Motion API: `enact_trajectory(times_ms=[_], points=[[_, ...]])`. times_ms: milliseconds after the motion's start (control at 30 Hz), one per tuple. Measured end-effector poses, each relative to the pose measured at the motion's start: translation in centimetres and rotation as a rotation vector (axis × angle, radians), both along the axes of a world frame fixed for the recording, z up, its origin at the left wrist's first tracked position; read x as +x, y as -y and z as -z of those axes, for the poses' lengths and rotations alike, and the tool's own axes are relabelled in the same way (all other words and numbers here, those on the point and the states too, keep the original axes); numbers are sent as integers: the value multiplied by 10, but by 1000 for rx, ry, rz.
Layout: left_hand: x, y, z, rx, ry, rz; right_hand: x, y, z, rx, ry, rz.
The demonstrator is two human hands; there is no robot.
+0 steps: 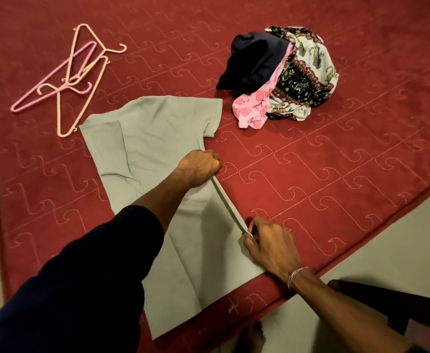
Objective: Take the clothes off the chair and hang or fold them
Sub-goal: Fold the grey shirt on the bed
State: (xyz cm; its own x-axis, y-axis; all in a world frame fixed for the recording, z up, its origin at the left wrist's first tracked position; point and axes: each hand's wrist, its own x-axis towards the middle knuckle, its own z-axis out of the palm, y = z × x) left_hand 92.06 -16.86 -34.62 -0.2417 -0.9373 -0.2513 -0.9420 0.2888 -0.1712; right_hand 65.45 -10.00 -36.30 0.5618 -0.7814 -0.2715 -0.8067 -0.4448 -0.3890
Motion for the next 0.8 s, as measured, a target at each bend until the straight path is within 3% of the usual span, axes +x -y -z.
enact_trajectory(times_ms=[233,433,800], points=[[39,-57,-7,-29,54,9,42,-52,-16,-67,-39,-271],[60,-107,10,21,103,-123,73,-87,5,-37,-156,-458],[77,-143,26,20,19,-247,79,-105,19,79,-79,-540]])
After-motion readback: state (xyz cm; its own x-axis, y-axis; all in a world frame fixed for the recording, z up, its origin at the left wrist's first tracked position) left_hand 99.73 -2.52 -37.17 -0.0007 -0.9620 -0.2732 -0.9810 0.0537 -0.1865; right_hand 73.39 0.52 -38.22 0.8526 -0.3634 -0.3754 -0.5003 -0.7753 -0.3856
